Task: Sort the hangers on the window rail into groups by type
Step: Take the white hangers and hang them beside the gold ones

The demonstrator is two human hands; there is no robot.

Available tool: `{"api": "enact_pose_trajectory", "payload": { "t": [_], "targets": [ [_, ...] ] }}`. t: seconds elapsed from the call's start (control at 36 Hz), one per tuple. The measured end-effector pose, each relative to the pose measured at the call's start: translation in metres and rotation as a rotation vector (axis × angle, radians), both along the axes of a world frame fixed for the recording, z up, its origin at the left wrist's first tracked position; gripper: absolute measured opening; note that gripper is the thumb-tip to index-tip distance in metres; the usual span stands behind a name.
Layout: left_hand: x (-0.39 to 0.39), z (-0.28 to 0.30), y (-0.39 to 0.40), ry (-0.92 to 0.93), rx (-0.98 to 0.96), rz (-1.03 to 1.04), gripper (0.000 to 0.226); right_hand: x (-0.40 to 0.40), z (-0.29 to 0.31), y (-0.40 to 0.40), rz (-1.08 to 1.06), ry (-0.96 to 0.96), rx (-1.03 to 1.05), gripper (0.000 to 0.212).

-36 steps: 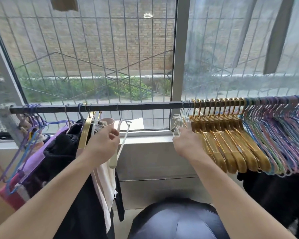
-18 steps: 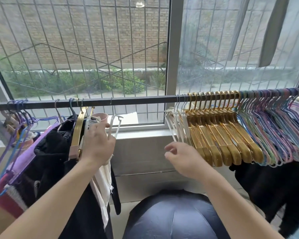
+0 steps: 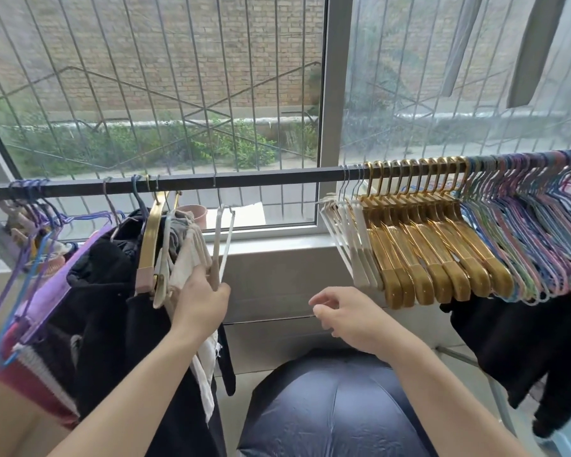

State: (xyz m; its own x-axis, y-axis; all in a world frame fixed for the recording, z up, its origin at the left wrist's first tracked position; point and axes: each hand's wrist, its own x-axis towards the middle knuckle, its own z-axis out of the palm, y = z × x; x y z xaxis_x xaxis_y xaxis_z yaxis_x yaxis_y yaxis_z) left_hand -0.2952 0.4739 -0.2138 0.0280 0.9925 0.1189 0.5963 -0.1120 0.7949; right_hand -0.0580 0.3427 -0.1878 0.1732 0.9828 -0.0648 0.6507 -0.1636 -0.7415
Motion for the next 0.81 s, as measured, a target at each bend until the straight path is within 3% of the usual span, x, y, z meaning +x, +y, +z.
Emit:
{"api": "enact_pose_trajectory", "payload": {
  "t": [0.19, 0.44, 0.64, 0.81],
  "targets": [
    [-0.003, 0.012, -0.022, -0.245, 0.124, 0.037, 0.046, 0.002, 0.001, 0.004, -0.044, 0.106, -0.001, 0.02],
    [-0.003, 0.065, -0.006, -0.108, 0.363, 0.03, 0.035, -0.001, -0.002, 0.0, -0.029, 0.1, -0.042, 0.018],
    [0.017, 0.097, 0.037, 0.044, 0.241, -0.062, 0.032, -0.008, -0.01, -0.002, -0.001, 0.106, -0.102, 0.019],
    [0.02, 0.049, 0.023, 0.06, 0.065, -0.137, 0.033, -0.002, -0.031, -0.01, 0.004, 0.074, -0.201, 0.025]
  ]
}}
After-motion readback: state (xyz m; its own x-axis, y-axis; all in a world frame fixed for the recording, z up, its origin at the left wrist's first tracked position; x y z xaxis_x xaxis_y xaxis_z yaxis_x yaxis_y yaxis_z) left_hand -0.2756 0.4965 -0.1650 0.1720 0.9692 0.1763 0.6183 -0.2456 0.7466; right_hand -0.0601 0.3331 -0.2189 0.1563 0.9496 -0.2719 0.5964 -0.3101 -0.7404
